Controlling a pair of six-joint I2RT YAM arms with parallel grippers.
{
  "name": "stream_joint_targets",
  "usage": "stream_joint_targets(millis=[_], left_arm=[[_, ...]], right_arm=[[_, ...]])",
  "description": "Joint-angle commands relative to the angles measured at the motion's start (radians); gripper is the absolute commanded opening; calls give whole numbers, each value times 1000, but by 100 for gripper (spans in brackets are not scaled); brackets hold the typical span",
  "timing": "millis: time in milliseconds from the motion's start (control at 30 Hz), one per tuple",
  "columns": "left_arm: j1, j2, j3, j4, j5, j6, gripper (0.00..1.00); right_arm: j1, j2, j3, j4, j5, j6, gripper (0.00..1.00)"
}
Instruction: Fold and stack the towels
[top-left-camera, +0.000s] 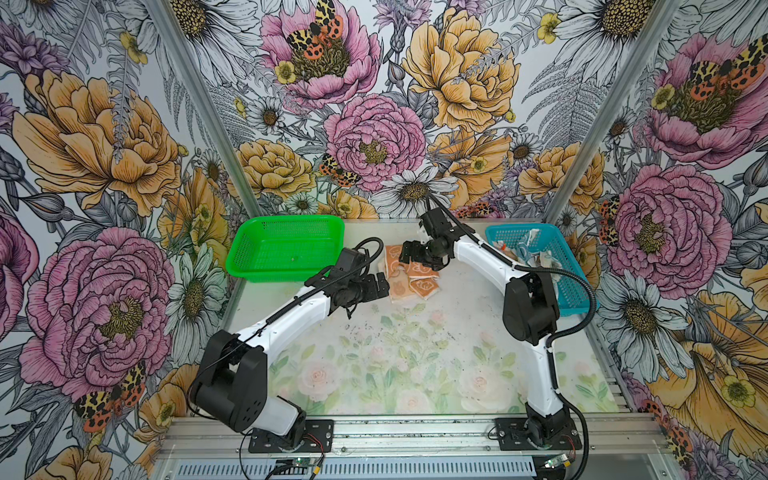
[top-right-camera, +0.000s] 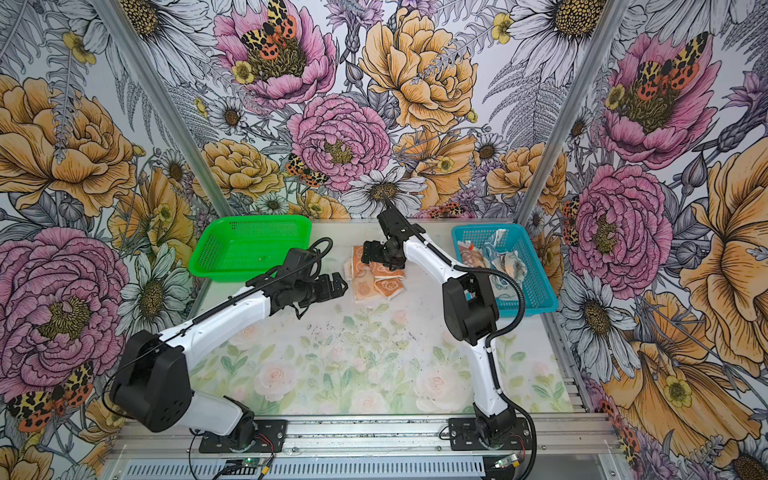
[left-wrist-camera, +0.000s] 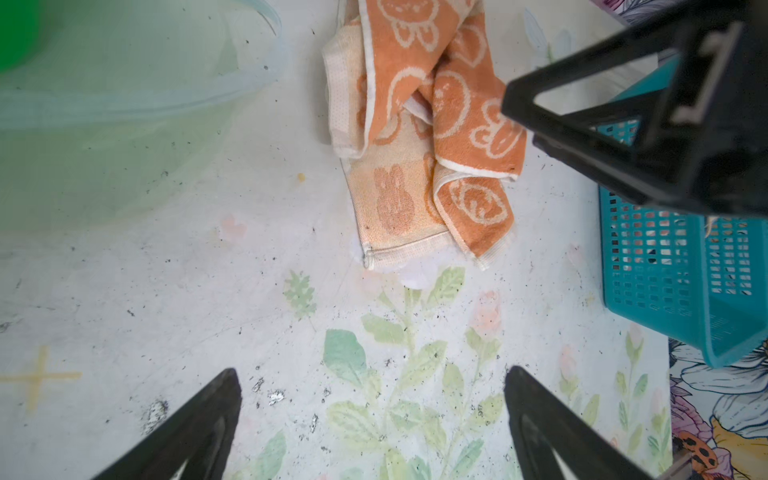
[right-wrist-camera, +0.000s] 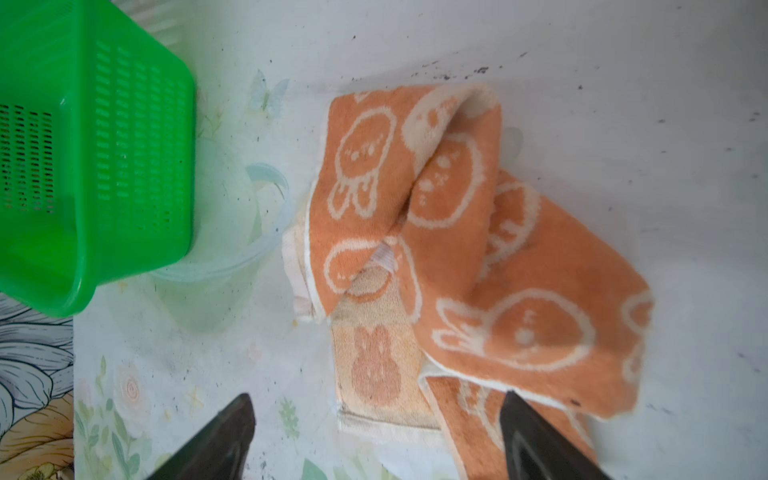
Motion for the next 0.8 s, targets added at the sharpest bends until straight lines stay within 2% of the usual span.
stream_joint_targets(millis=[0, 167, 267, 500, 767], left_arm=[[4, 25, 70, 18, 34, 26, 99], [9, 41, 83, 18, 39, 24, 99], [22, 33, 63, 23, 59, 11, 99], [76, -41, -28, 48, 82, -15, 99], [86, -68, -57, 48, 87, -15, 99]], right_arm=[[17, -83, -129, 1, 85, -82, 92], [45, -142, -280, 34, 123, -138, 80], [84, -158, -324, 38, 204, -195, 77], [172, -137, -340, 37, 388, -285, 72], [249, -73, -324, 34, 593, -358, 63]])
